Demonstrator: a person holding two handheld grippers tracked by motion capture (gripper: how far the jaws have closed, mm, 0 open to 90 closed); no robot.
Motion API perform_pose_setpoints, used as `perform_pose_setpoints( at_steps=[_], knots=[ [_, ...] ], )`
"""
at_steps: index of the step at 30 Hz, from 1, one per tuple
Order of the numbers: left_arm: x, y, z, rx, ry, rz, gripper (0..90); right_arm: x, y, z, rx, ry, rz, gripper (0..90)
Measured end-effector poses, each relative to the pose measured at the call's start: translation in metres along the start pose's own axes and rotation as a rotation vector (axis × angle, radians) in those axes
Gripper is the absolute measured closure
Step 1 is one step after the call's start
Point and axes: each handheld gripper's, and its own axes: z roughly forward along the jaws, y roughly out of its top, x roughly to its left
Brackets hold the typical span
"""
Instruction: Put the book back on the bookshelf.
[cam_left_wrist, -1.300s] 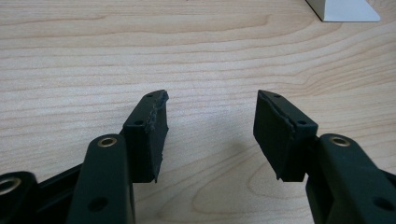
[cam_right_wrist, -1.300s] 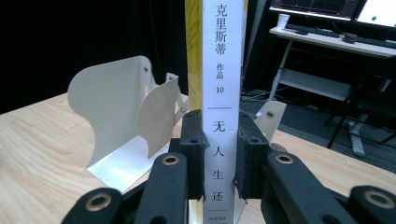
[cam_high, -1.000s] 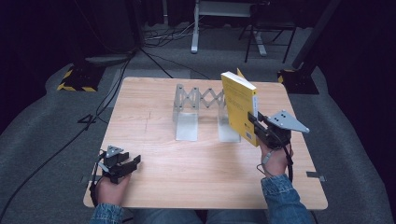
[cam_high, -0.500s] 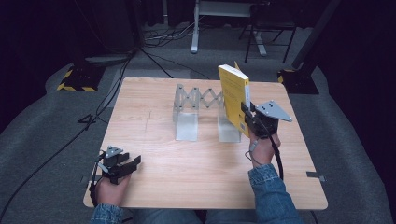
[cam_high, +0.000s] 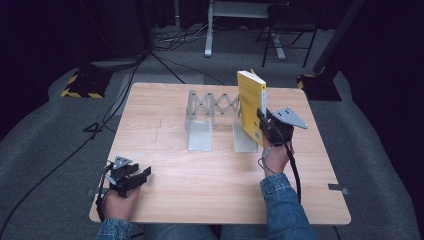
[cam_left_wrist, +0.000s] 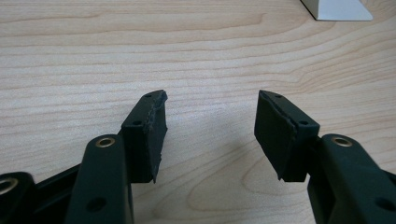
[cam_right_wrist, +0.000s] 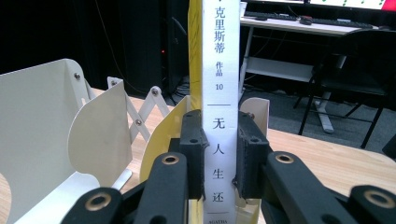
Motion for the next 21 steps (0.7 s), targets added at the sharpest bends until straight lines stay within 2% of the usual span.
perform_pose_setpoints(
  at_steps=[7, 21],
  knots=[
    [0.000, 0.000, 0.000, -0.001, 0.001, 0.002, 44.0, 0.001, -0.005, 0.004, -0.016, 0.002, 0.043, 76.5],
    [0.000, 0.000, 0.000, 0.001, -0.005, -0.002, 44.0, 0.019, -0.022, 0.011, -0.024, 0.004, 0.014, 76.1]
  ],
)
